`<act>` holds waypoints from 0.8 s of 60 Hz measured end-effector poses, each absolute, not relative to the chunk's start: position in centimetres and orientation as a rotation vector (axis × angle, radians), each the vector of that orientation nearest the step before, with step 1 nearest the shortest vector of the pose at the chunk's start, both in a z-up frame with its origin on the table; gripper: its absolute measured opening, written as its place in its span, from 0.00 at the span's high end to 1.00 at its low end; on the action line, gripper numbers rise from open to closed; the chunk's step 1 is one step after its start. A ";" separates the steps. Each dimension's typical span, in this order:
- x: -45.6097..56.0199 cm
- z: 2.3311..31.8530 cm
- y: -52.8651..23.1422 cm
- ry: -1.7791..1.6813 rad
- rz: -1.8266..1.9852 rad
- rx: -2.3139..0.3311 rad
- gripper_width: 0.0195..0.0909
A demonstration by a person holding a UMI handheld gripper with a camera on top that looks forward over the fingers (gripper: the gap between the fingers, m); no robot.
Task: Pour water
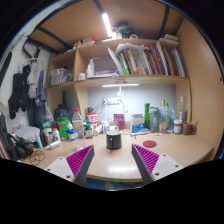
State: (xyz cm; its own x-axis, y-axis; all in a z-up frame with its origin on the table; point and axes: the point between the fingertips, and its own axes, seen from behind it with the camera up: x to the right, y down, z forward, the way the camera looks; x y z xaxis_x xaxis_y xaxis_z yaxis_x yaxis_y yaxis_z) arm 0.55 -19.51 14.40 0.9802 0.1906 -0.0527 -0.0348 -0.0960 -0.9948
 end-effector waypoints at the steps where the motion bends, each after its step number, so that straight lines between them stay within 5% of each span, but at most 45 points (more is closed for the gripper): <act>1: 0.4 14.4 -19.5 -0.121 0.183 -1.660 0.09; 29: 2.1 13.5 -17.4 -0.109 0.145 -1.680 0.10; 48: -9.3 12.4 -11.9 -0.184 0.329 -1.701 0.09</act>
State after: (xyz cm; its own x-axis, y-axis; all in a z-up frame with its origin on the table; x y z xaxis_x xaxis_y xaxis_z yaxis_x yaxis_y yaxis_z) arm -9.28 -11.92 12.41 0.9452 0.3068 -0.1115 -0.0651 -0.1576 -0.9854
